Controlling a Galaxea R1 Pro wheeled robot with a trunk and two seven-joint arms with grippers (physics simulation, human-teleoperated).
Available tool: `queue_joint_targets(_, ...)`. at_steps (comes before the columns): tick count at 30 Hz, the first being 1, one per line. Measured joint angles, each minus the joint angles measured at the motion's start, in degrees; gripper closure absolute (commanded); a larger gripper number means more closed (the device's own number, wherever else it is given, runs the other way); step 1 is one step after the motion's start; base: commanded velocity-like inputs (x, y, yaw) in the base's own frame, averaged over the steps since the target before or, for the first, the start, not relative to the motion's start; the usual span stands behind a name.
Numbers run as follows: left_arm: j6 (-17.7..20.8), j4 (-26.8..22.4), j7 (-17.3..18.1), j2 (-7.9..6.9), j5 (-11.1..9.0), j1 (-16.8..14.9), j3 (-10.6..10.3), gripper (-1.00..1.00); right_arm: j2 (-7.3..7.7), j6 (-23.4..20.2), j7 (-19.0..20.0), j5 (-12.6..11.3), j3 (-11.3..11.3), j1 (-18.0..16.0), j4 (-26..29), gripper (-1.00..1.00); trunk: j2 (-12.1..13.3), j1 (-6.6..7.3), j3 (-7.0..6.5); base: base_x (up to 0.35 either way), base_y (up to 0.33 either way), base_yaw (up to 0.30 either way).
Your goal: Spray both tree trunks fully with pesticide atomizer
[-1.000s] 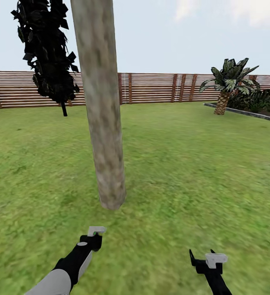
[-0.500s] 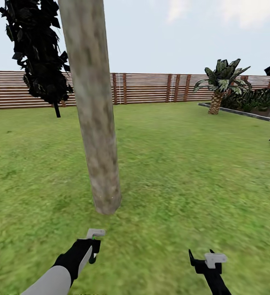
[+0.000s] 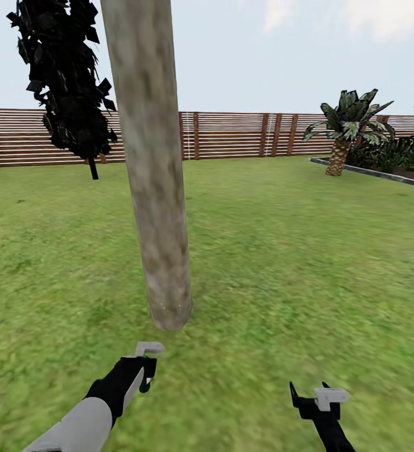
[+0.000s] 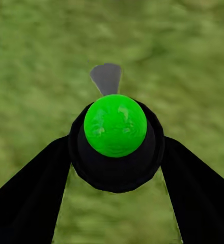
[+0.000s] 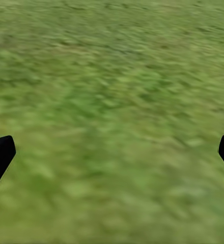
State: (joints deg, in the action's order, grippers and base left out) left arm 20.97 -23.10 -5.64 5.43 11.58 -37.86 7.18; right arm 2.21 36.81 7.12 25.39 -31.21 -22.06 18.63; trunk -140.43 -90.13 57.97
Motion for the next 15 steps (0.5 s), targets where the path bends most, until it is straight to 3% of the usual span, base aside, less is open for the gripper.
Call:
queue_joint_targets(3, 1.8, -0.1, 0.2, 0.61, -0.2, -3.8, 0.2, 1.0, 0.08, 0.0, 0.0, 0.0, 0.0, 0.0, 0.0, -1.0, 0.0, 0.0, 0.01, 0.0, 0.0, 0.02)
queue_joint_targets(6, 7.7, -0.3, 0.4, 3.59, -0.4, -7.6, 0.3, 1.0, 0.15, 0.0, 0.0, -0.1, 0.0, 0.0, 0.0, -1.0, 0.0, 0.0, 0.02, 0.0, 0.0, 0.003)
queue_joint_targets(8, 8.9, -0.4, 0.6, 4.04, -0.4, -9.0, 0.4, 1.0, 0.16, 0.0, 0.0, 0.0, 0.0, 0.0, 0.0, -1.0, 0.0, 0.0, 0.02, 0.0, 0.0, 0.0)
queue_joint_targets(11, 12.5, -0.4, 0.9, 3.68, -2.8, -9.9, 0.2, 1.0, 0.19, 0.0, 0.0, 0.0, -0.1, 0.0, 0.0, -1.0, 0.0, 0.0, 0.02, 0.0, 0.0, 0.0)
queue_joint_targets(15, 19.8, -0.5, 1.0, 2.1, -3.2, -10.9, -0.1, 1.0, 0.25, 0.0, 0.0, -0.1, -0.1, 0.0, 0.1, -1.0, 0.0, 0.0, 0.02, 0.0, 0.0, -0.018)
